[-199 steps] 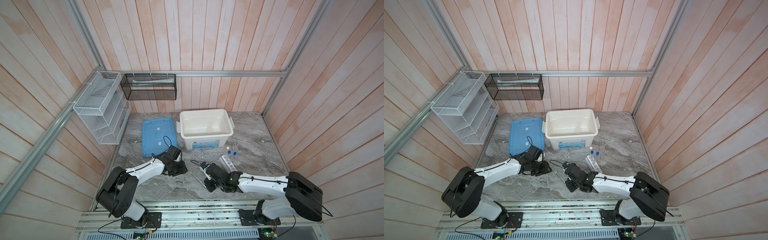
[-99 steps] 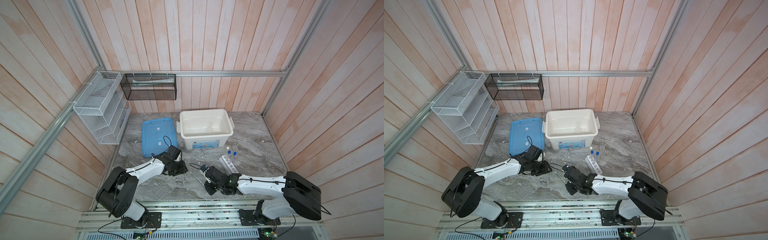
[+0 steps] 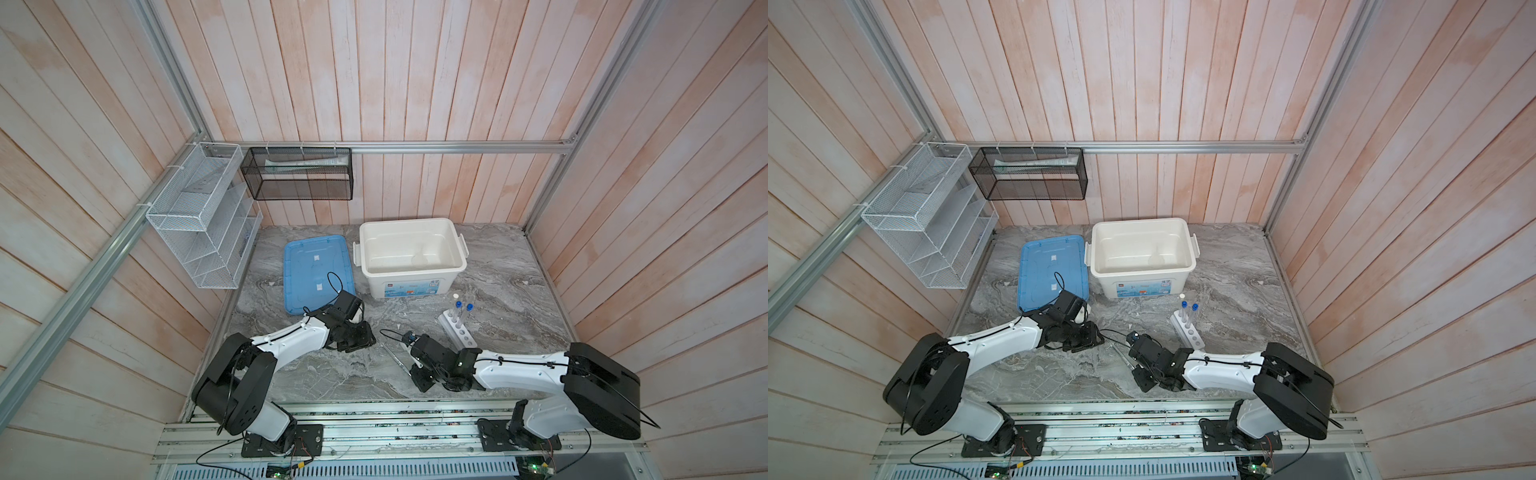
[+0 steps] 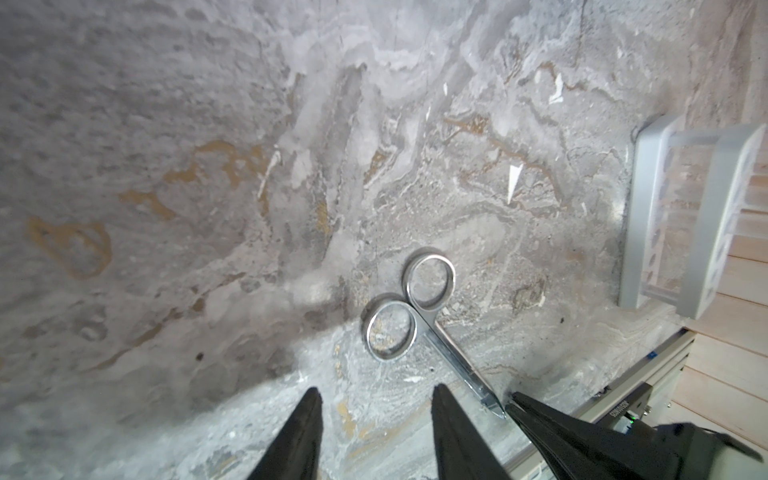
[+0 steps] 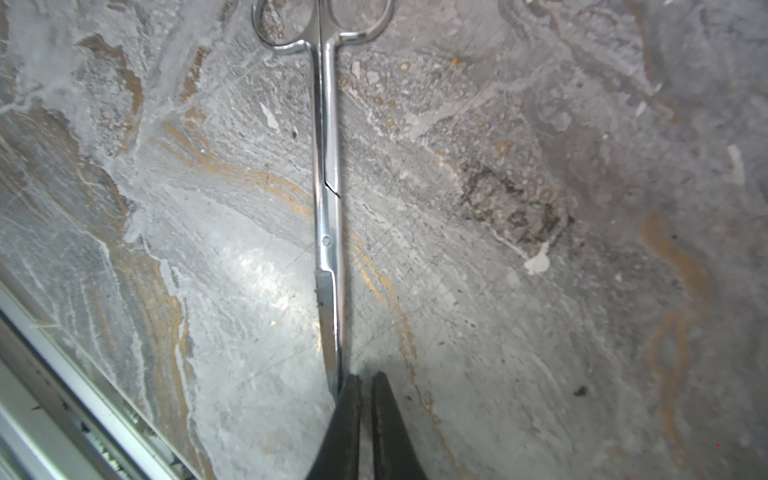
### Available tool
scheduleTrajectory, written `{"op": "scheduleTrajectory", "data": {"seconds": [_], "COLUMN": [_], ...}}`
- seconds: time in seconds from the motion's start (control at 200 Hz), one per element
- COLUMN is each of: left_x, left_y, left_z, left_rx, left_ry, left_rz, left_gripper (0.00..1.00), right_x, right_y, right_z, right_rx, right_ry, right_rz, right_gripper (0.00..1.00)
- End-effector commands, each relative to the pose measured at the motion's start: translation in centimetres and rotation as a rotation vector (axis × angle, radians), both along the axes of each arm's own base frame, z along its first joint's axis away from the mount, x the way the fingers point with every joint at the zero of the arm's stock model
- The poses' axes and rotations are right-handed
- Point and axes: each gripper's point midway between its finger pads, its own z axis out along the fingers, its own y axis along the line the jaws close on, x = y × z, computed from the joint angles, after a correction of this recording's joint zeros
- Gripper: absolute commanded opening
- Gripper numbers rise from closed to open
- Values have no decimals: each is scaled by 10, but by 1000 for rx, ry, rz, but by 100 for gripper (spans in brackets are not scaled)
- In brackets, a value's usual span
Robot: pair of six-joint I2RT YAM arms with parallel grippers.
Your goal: Organize the chemistry lab equipment
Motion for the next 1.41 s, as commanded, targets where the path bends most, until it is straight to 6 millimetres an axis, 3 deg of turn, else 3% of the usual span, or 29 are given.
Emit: {"op": "scheduleTrajectory", "data": {"seconds": [0.0, 0.25, 0.695, 1.04, 1.4], "left_x": [7, 8, 10, 9, 8], "left_y": [-3, -4, -6, -7, -6], "left_z": [4, 4, 6, 3, 3], "left_rx": [-17, -23, -24, -31, -33], "left_ry": [-14, -16, -17, -14, -14], "left_rz": [5, 2, 0, -2, -1], "left_gripper": [46, 46, 46, 46, 46], "right_x": [3, 1, -1, 5, 2], "right_y": [3, 8, 4, 19, 21], "right_z": [13, 9, -3, 26, 11], "right_rx": [15, 11, -23, 33, -4], "right_ry": [-21, -12, -1, -37, -18], "right_rz": [-9, 9, 11, 27, 43], "right_gripper": [16, 18, 12, 16, 16]}}
